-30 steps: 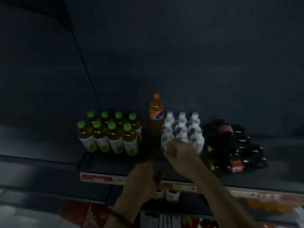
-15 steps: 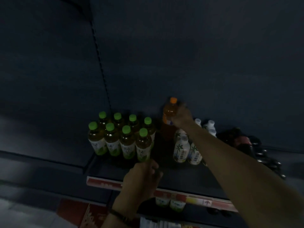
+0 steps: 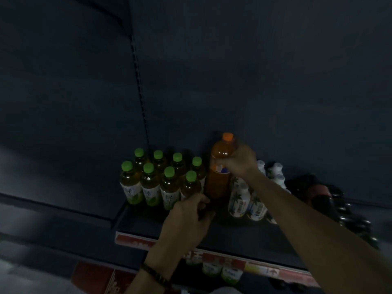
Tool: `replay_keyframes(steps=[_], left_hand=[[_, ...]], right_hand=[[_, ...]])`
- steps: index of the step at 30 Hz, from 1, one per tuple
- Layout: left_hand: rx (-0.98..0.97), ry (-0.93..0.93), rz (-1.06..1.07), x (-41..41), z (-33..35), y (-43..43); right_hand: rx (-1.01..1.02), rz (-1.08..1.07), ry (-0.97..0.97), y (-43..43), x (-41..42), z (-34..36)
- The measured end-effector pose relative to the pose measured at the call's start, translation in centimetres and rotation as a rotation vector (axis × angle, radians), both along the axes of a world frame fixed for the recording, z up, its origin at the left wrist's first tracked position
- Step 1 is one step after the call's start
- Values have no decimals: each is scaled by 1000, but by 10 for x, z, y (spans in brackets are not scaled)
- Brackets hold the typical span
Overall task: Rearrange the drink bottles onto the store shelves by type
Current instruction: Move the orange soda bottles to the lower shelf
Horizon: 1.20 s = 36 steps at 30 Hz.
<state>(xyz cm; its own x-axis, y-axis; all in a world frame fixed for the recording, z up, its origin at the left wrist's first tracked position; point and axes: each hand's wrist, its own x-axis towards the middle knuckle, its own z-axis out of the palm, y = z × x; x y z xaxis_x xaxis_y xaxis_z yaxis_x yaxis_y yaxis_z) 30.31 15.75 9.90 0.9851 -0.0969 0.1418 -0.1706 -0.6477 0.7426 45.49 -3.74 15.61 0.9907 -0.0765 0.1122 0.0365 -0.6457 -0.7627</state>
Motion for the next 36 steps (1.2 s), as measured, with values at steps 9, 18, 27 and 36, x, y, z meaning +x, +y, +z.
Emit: replay_keyframes(steps=[9,18,27,36], left_hand=[[-352,-127,197,-5,26,-50],[-868,549,-242,-5,26,-26],[-712,712,-502,-37,29,-44],[-621,707,-458,-79,13,-101]], right_hand=[[106,26,-124,16,-93,83],[488,123,157,-12,-126,79],[643,-156,105,-15,-185,65],[427,-116,317,-79,-241,41]])
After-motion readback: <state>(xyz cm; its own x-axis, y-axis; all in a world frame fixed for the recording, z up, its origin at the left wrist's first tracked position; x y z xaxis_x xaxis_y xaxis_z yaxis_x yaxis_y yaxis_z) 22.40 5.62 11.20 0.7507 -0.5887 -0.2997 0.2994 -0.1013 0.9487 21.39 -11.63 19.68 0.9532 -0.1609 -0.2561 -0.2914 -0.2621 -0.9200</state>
